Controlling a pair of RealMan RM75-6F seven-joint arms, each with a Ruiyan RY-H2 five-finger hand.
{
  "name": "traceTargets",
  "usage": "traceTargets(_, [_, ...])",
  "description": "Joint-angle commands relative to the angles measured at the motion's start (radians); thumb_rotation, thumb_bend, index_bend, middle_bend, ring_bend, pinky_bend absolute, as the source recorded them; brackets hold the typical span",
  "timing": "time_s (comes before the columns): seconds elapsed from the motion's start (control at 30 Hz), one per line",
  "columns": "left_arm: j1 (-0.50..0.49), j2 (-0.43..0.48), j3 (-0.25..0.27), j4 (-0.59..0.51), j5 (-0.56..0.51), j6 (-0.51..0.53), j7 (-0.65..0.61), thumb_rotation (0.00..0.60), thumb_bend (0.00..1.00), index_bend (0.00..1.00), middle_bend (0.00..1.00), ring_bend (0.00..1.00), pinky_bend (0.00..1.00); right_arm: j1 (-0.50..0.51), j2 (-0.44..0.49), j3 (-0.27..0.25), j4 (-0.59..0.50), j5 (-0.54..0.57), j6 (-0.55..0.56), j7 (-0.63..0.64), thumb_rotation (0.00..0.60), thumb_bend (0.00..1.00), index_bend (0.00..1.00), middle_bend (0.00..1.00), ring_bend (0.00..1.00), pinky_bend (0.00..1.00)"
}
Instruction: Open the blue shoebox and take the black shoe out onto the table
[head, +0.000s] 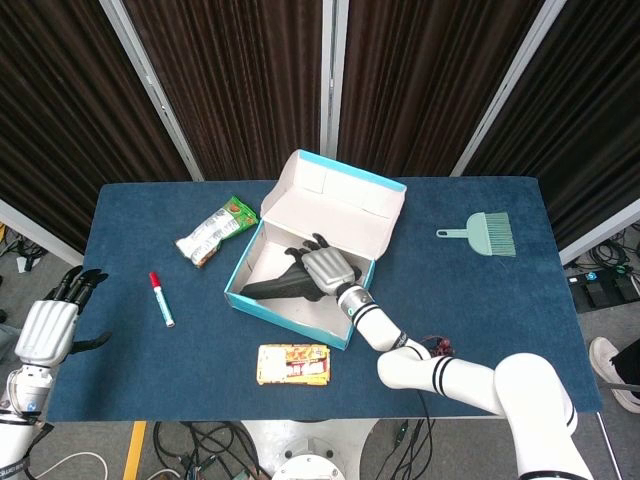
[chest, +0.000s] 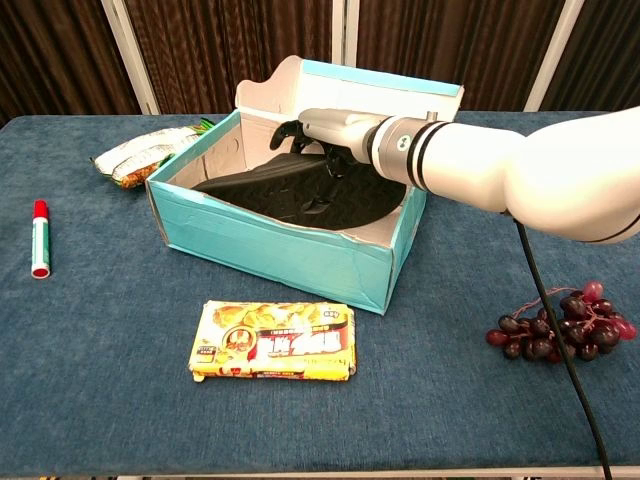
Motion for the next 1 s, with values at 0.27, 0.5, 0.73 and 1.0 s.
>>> traceTargets(0.27, [0.003,0.001,0.000,0.005,-0.003,0.000,-0.004,0.600,0.11,0.15,0.13,0.06,0.35,-0.021,-0.008,0.002,0.003,-0.048,0.060,0.008,0.600,0.18,0.28,0.32,0.17,0.11])
traceTargets(0.5, [0.004,0.000,0.002,0.012,-0.004,-0.002,-0.006,0.600,0.11,0.15,0.13,0.06,0.35,-0.037,-0.021,0.009,0.012,-0.093,0.116,0.022,0.600,0.29,0.43,0.43,0.28,0.16])
traceTargets(0.73, [0.007,-0.001,0.003,0.013,-0.005,-0.001,-0.009,0.600,0.11,0.15,0.13,0.06,0.35,-0.050,-0.034,0.014,0.019,-0.135,0.161,0.034,0.600,0.35,0.59,0.54,0.41,0.19])
traceTargets(1.0, [0.004,0.001,0.001,0.008,0.000,0.000,-0.010,0.600,0.11,0.15,0.13,0.06,0.35,-0.088,0.015,0.044,-0.061,-0.208,0.237,0.117,0.600,0.38,0.63,0.57,0.43,0.19])
